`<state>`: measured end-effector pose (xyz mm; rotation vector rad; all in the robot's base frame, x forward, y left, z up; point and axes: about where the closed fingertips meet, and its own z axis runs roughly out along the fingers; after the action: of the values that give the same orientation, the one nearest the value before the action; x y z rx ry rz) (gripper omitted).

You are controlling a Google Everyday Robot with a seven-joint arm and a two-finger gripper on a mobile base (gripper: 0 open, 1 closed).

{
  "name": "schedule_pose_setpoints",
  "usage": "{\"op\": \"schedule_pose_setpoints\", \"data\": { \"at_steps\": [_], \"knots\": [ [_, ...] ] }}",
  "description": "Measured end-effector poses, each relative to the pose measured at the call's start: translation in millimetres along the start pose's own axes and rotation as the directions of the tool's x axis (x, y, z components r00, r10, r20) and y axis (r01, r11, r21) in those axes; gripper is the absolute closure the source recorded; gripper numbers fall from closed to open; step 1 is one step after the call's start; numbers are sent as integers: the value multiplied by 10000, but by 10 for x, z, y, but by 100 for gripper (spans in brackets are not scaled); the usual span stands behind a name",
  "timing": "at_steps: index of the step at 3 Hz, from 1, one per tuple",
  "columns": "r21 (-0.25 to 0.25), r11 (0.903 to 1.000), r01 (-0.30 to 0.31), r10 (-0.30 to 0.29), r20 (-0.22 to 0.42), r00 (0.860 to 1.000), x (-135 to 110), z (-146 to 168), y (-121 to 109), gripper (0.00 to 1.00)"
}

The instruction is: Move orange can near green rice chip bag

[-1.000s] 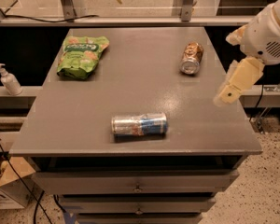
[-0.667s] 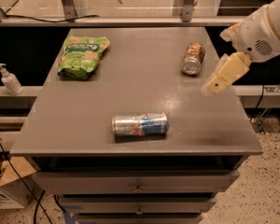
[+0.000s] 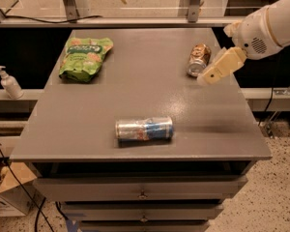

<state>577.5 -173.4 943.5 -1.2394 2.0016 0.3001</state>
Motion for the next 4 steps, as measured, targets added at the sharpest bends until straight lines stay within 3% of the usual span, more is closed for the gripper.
{"op": "schedule_pose_setpoints", "data": {
  "at_steps": [2, 3, 4],
  "knots": [
    [112, 9900, -1404, 1392, 737, 9875, 130, 399, -178, 0],
    [376, 9744, -2215, 2135, 1519, 9651, 175, 656, -411, 0],
    [638, 9526, -2974, 2791, 2058, 9380, 246, 907, -617, 0]
  ]
}}
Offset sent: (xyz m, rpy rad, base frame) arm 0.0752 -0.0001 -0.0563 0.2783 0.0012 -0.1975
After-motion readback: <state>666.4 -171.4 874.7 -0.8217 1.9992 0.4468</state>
